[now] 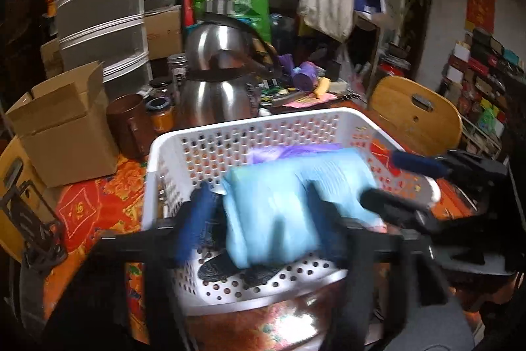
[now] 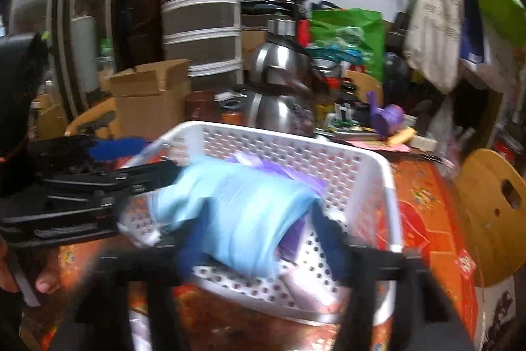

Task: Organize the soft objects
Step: 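Lift the wet-wipe pack with both grippers into the basket and open them, then move both grippers to the pink-and-white packet and grasp its edge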

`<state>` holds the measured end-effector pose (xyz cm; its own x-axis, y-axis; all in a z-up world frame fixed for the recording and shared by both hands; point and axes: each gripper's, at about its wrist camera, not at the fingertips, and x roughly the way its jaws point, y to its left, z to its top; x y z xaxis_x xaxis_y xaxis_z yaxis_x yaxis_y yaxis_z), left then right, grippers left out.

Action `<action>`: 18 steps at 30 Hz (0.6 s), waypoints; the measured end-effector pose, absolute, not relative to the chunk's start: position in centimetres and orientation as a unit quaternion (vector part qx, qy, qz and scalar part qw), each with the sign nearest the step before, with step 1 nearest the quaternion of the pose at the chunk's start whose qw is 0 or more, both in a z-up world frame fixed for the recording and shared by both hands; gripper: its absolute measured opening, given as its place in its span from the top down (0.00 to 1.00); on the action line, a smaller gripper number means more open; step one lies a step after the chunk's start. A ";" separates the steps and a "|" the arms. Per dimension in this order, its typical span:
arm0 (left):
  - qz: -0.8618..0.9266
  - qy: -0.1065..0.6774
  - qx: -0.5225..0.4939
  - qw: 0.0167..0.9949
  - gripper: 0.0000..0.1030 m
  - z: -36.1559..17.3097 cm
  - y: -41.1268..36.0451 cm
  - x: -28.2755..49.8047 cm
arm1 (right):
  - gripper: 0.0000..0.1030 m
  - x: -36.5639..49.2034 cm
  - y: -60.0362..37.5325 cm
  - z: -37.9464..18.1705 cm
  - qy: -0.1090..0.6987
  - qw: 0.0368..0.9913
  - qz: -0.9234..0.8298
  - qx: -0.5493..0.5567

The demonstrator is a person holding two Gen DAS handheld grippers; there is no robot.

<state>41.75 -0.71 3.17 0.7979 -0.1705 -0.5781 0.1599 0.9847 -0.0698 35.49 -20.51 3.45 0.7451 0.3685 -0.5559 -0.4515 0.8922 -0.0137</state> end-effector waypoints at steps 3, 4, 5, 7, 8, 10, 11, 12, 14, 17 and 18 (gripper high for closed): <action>-0.085 0.303 -0.023 0.949 0.23 2.9 0.2 41.5 | 0.20 35.8 -21.4 3.0 0.291 0.930 0.215 -0.062; -0.084 0.305 -0.026 0.948 0.23 2.9 0.3 41.5 | 0.20 35.9 -21.8 2.9 0.293 0.930 0.213 -0.055; -0.083 0.307 -0.028 0.948 0.23 2.8 0.5 41.5 | 0.20 36.0 -22.0 2.9 0.296 0.930 0.210 -0.052; -0.081 0.311 -0.027 0.947 0.23 2.6 0.7 41.5 | 0.20 36.1 -22.3 2.9 0.299 0.930 0.210 -0.046; -0.079 0.312 -0.025 0.946 0.23 2.6 0.7 41.5 | 0.20 36.0 -22.4 2.9 0.297 0.930 0.210 -0.044; -0.082 0.316 -0.029 0.945 0.23 2.4 0.8 41.4 | 0.20 35.8 -22.4 3.0 0.298 0.930 0.210 -0.046; -0.081 0.316 -0.029 0.945 0.23 2.4 0.8 41.3 | 0.20 35.6 -22.4 3.0 0.296 0.930 0.211 -0.047; -0.080 0.317 -0.029 0.945 0.23 2.3 0.7 41.2 | 0.20 35.5 -22.3 3.0 0.297 0.930 0.210 -0.049; -0.080 0.317 -0.029 0.944 0.23 2.3 0.6 41.1 | 0.20 35.3 -22.1 2.9 0.299 0.929 0.213 -0.051; -0.078 0.318 -0.029 0.944 0.23 2.3 0.6 40.8 | 0.20 35.0 -21.9 3.0 0.299 0.929 0.214 -0.051; -0.078 0.318 -0.029 0.944 0.23 2.4 0.7 40.7 | 0.20 35.0 -22.0 3.0 0.299 0.929 0.213 -0.051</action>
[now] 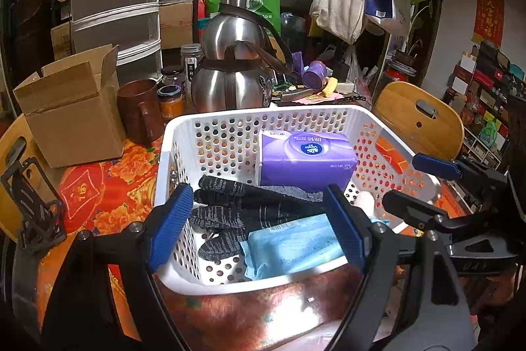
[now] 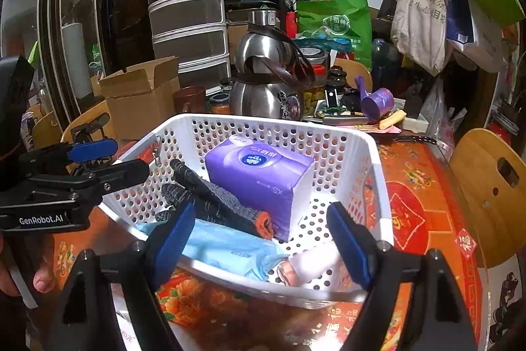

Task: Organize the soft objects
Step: 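Move both grippers to the pink-and-white packet and grasp its edge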

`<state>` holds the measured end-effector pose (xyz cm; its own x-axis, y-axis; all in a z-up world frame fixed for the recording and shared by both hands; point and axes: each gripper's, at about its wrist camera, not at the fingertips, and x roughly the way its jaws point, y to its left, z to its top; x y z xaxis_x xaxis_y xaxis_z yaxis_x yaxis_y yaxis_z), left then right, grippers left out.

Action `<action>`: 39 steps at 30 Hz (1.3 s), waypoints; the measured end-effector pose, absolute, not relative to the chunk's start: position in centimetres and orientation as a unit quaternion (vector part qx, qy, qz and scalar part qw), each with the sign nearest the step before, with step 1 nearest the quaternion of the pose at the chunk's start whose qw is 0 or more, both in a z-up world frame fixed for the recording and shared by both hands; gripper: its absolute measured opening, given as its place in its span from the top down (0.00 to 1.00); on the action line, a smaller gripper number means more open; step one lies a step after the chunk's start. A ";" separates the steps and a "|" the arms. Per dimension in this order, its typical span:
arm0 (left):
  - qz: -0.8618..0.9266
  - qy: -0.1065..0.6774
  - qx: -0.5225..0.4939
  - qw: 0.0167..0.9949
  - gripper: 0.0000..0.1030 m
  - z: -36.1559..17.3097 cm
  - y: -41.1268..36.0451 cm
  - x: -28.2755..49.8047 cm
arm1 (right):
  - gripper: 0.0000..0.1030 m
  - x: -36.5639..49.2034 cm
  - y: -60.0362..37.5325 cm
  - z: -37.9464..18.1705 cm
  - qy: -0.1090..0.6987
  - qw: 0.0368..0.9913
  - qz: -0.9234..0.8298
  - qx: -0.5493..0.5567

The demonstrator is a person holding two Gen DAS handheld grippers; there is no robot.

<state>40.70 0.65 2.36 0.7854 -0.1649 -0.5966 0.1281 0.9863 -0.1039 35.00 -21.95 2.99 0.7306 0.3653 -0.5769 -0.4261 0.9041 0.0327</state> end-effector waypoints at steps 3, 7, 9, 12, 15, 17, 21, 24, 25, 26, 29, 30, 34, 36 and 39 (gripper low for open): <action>-0.073 0.318 -0.029 0.945 0.23 2.5 0.9 40.1 | 0.20 34.6 -22.2 3.2 0.296 0.930 0.211 -0.050; -0.058 0.318 -0.029 0.946 0.23 3.0 1.7 37.4 | 0.20 33.1 -23.8 4.1 0.290 0.935 0.204 -0.032; -0.051 0.321 -0.026 0.945 0.23 3.0 2.0 35.5 | 0.20 31.5 -24.9 4.3 0.293 0.935 0.197 -0.021; -0.051 0.339 -0.036 0.939 0.23 1.9 2.5 31.6 | 0.20 27.8 -26.2 3.6 0.298 0.934 0.196 -0.015; -0.049 0.367 -0.036 0.928 0.23 -0.4 2.5 27.7 | 0.19 23.1 -27.0 1.4 0.305 0.930 0.205 -0.006; -0.062 0.385 -0.054 0.919 0.23 -2.2 2.7 25.1 | 0.19 20.6 -27.3 -0.5 0.318 0.924 0.213 -0.002; -0.075 0.404 -0.076 0.908 0.23 -5.6 2.4 20.9 | 0.19 16.7 -26.8 -4.7 0.360 0.906 0.224 0.007; -0.077 0.420 -0.070 0.902 0.23 -7.9 1.4 19.1 | 0.19 15.2 -26.1 -6.9 0.377 0.895 0.237 0.011; -0.080 0.423 -0.069 0.900 0.23 -8.5 1.1 18.9 | 0.19 15.0 -26.0 -7.5 0.382 0.893 0.239 0.014; -0.086 0.430 -0.069 0.896 0.23 -9.0 0.8 18.8 | 0.20 15.1 -25.8 -8.1 0.389 0.889 0.242 0.017; -0.091 0.440 -0.066 0.891 0.23 -10.0 0.2 19.0 | 0.27 15.2 -25.1 -8.7 0.400 0.883 0.245 0.013; -0.093 0.442 -0.066 0.890 0.23 -10.2 0.1 19.0 | 0.27 15.3 -25.0 -8.8 0.401 0.881 0.250 0.012; -0.099 0.445 -0.059 0.888 0.23 -11.0 -0.2 19.7 | 0.29 16.1 -24.0 -9.0 0.405 0.878 0.256 -0.002; -0.103 0.444 -0.057 0.888 0.23 -11.1 -0.3 19.8 | 0.35 16.7 -23.4 -9.1 0.406 0.876 0.261 -0.006; -0.112 0.440 -0.056 0.889 0.27 -11.1 -0.6 20.0 | 0.44 17.0 -22.8 -9.1 0.408 0.872 0.272 -0.009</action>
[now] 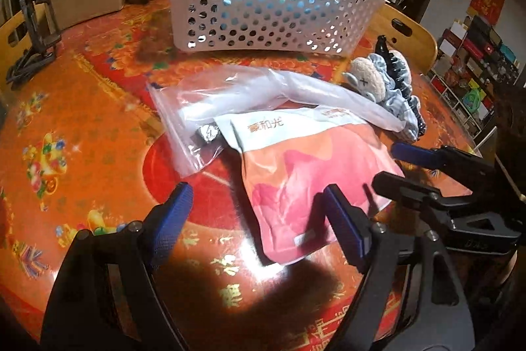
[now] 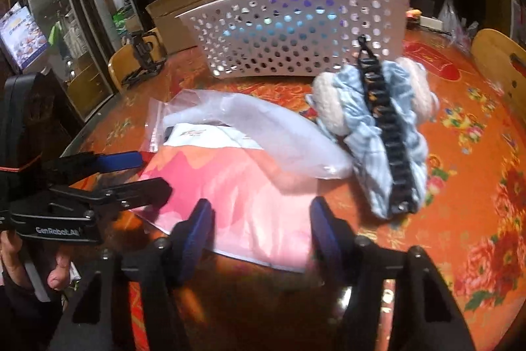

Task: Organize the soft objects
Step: 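Move both grippers to the pink-and-white packet and grasp its edge, then carry the pink packet with both grippers into the basket and release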

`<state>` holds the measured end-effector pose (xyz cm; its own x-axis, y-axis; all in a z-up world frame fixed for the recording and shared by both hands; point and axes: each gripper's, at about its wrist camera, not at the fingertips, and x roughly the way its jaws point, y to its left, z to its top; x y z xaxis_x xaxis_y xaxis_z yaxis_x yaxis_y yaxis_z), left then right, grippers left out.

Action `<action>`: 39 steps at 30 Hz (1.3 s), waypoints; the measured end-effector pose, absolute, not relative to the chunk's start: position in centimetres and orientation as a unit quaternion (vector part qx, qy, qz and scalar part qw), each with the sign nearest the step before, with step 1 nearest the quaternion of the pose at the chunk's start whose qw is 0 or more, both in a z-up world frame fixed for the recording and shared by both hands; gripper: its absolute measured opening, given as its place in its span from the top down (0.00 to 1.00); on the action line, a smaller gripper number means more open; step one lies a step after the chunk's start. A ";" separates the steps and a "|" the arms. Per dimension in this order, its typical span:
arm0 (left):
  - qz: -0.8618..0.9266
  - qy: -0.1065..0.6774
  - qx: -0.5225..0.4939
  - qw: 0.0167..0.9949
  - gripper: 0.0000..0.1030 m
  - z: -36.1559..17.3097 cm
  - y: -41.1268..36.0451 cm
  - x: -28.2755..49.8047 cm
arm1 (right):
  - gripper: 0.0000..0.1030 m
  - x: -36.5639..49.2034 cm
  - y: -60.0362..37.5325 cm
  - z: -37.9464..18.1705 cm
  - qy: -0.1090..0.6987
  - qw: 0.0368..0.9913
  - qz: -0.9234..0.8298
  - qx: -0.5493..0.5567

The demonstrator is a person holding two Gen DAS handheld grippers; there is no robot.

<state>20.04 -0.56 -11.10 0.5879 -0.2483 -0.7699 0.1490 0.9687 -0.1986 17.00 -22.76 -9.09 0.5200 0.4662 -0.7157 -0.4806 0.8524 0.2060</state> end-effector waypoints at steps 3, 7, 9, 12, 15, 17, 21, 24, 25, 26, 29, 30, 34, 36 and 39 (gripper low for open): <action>-0.125 0.436 -0.058 0.889 0.51 -10.9 -0.9 20.4 | 0.45 17.1 -22.6 -9.2 0.408 0.869 0.281 -0.005; -0.157 0.435 -0.075 0.883 0.63 -10.9 -1.1 20.6 | 0.45 16.9 -22.1 -9.2 0.408 0.866 0.288 -0.012; -0.163 0.434 -0.080 0.882 0.63 -11.0 -1.2 20.5 | 0.47 16.8 -21.7 -9.3 0.406 0.865 0.295 -0.011; -0.168 0.433 -0.084 0.882 0.64 -11.0 -1.1 20.4 | 0.61 16.8 -21.3 -9.4 0.406 0.864 0.297 -0.013; -0.173 0.431 -0.084 0.882 0.65 -11.0 -1.2 20.1 | 0.76 16.8 -21.7 -9.6 0.405 0.864 0.298 -0.006; -0.176 0.428 -0.079 0.883 0.65 -11.1 -1.4 20.0 | 0.79 16.7 -21.7 -9.6 0.404 0.865 0.298 -0.008; -0.180 0.422 -0.080 0.885 0.65 -11.2 -1.5 19.5 | 0.85 16.4 -21.5 -9.5 0.397 0.870 0.293 -0.019; -0.184 0.411 -0.091 0.888 0.70 -11.3 -1.1 18.7 | 0.92 15.9 -21.7 -9.5 0.390 0.873 0.292 -0.016; -0.184 0.406 -0.092 0.890 0.71 -11.3 -1.1 18.3 | 0.93 15.9 -21.8 -9.5 0.389 0.873 0.292 -0.016; -0.185 0.402 -0.096 0.891 0.71 -11.4 -0.9 17.9 | 0.95 15.7 -21.8 -9.5 0.387 0.874 0.292 -0.016; -0.184 0.393 -0.101 0.895 0.74 -11.3 -0.6 17.2 | 0.96 15.2 -21.7 -9.3 0.382 0.876 0.293 -0.022; -0.183 0.389 -0.103 0.897 0.74 -11.1 -0.4 16.9 | 0.97 15.0 -21.6 -9.3 0.380 0.877 0.294 -0.022; -0.185 0.366 -0.100 0.907 0.75 -9.8 -0.1 15.9 | 0.97 14.2 -21.5 -8.6 0.366 0.882 0.296 -0.022; -0.185 0.353 -0.095 0.912 0.75 -9.0 0.0 15.2 | 0.97 13.6 -21.6 -7.7 0.354 0.886 0.298 -0.022; -0.187 0.340 -0.092 0.917 0.75 -7.9 0.1 14.4 | 0.97 12.7 -21.8 -6.3 0.336 0.892 0.300 -0.023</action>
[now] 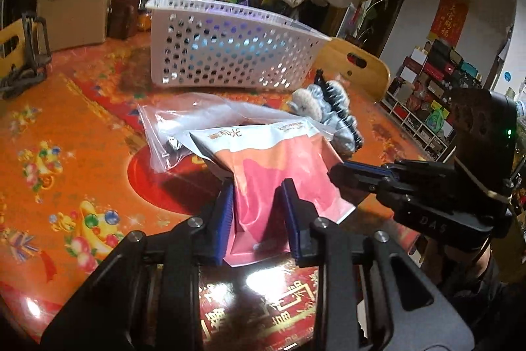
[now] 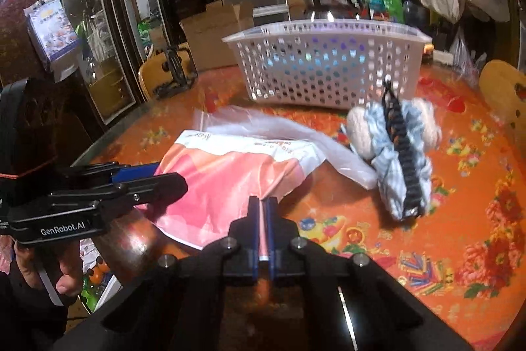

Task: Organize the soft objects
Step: 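Carry the pink packet with both grippers into the basket and release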

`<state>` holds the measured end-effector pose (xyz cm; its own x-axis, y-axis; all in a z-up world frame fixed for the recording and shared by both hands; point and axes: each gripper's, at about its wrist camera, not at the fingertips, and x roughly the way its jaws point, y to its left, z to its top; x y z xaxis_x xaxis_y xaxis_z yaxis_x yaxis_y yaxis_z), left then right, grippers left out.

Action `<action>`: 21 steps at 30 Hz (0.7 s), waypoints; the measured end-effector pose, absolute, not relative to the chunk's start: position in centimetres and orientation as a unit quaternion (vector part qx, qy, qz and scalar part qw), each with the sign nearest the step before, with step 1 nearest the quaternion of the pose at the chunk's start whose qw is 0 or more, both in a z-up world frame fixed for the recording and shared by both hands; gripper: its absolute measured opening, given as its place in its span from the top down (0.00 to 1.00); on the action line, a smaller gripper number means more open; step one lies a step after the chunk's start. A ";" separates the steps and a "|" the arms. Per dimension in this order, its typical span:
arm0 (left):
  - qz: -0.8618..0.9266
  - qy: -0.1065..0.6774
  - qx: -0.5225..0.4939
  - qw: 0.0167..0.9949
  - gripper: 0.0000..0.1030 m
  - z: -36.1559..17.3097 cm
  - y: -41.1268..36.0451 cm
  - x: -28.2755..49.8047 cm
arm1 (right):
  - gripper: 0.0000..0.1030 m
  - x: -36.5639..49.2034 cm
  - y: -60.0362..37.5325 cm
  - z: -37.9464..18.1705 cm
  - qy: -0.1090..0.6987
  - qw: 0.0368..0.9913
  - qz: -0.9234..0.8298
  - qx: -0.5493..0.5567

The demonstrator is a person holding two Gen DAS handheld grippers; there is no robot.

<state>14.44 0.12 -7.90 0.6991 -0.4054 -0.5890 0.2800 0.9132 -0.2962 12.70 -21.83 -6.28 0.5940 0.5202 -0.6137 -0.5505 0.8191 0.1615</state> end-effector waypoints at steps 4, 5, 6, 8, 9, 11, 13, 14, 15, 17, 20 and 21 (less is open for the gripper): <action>-0.188 0.322 -0.092 0.923 0.75 -6.2 0.4 13.8 | 0.97 12.2 -22.0 -4.5 0.319 0.898 0.303 -0.022; -0.189 0.316 -0.094 0.925 0.75 -5.6 0.5 13.7 | 0.97 12.1 -22.1 -3.9 0.313 0.900 0.304 -0.022; -0.190 0.313 -0.093 0.926 0.75 -5.3 0.5 13.7 | 0.97 12.0 -22.1 -3.5 0.309 0.901 0.303 -0.023; -0.191 0.305 -0.091 0.928 0.75 -4.2 0.4 13.9 | 0.97 12.1 -22.3 -2.5 0.300 0.904 0.303 -0.024; -0.192 0.303 -0.091 0.929 0.75 -3.8 0.4 14.0 | 0.97 12.1 -22.4 -1.9 0.295 0.906 0.302 -0.024; -0.193 0.295 -0.087 0.932 0.75 -2.7 0.1 14.3 | 0.97 12.3 -22.6 -0.9 0.285 0.910 0.300 -0.025; -0.195 0.287 -0.081 0.934 0.75 -1.4 -0.1 14.8 | 0.97 12.6 -22.7 0.1 0.277 0.913 0.299 -0.023; -0.197 0.284 -0.078 0.935 0.75 -0.8 -0.2 15.1 | 0.97 12.9 -22.8 0.7 0.272 0.915 0.297 -0.023; -0.199 0.280 -0.078 0.936 0.75 0.0 -0.3 15.5 | 0.97 13.2 -23.0 1.3 0.267 0.917 0.296 -0.023; -0.201 0.272 -0.068 0.939 0.75 1.6 -0.7 16.5 | 0.97 14.1 -23.2 2.8 0.256 0.921 0.292 -0.025; -0.200 0.258 -0.054 0.944 0.75 4.5 -1.2 18.9 | 0.97 16.1 -23.1 5.3 0.240 0.928 0.284 -0.030; -0.202 0.254 -0.053 0.945 0.75 5.5 -1.3 20.0 | 0.97 17.0 -23.1 6.0 0.236 0.930 0.281 -0.028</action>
